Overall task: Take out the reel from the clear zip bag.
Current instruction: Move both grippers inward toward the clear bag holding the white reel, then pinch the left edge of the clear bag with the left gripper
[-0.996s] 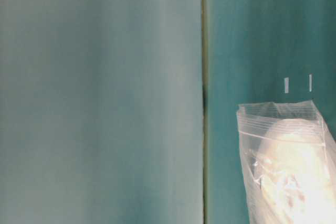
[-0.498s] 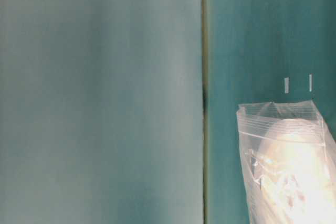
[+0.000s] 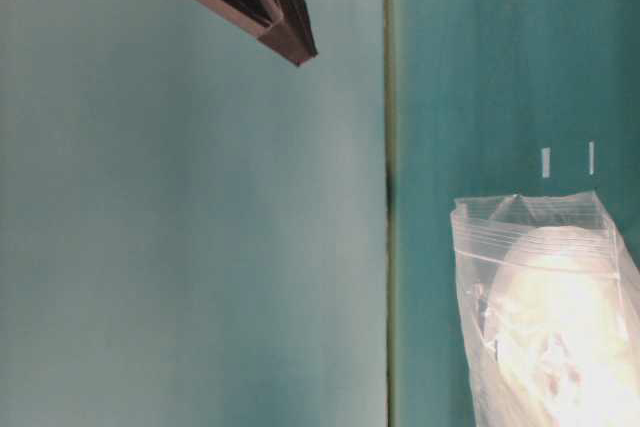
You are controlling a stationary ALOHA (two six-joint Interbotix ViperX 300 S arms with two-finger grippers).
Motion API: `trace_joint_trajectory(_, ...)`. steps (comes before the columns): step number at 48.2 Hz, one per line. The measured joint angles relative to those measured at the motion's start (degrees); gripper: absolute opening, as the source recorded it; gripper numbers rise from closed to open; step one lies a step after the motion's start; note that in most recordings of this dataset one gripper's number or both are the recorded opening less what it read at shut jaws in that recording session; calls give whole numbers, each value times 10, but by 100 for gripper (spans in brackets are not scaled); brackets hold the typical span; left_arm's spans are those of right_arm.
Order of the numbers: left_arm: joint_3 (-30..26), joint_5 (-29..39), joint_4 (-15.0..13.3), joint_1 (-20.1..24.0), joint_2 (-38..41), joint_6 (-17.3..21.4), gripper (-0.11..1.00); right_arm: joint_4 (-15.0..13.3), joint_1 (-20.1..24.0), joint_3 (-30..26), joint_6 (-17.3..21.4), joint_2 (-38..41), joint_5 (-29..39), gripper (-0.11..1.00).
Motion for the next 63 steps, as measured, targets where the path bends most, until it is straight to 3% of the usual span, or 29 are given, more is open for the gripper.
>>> trace_joint_trajectory(7, 16, -25, 0, 3, 25, 0, 12, 0, -6, 0, 6, 1, 18, 55)
trace_joint_trajectory(13, 16, -31, 0, 4, 48, -1, 44, 0, -9, -1, 14, 4, 28, 86)
trace_joint_trajectory(18, 16, -31, 0, 4, 62, -3, 76, -1, -10, -6, 19, 10, 30, 91)
trace_joint_trajectory(23, 15, -33, 1, 6, 71, -14, 96, 0, -10, -14, 28, 21, 29, 90)
trace_joint_trajectory(31, 17, -39, 1, 6, 76, -29, 87, 0, -10, -19, 47, 44, 29, 90)
trace_joint_trajectory(42, 40, -85, 0, 6, 92, -31, 88, 0, -9, -20, 49, 54, 28, 90)
trace_joint_trajectory(52, 50, -153, 0, 6, 150, -31, 88, 0, -9, -20, 49, 54, 27, 90)
trace_joint_trajectory(63, 25, -212, 0, 6, 247, -31, 88, 0, -8, -25, 50, 56, 27, 90)
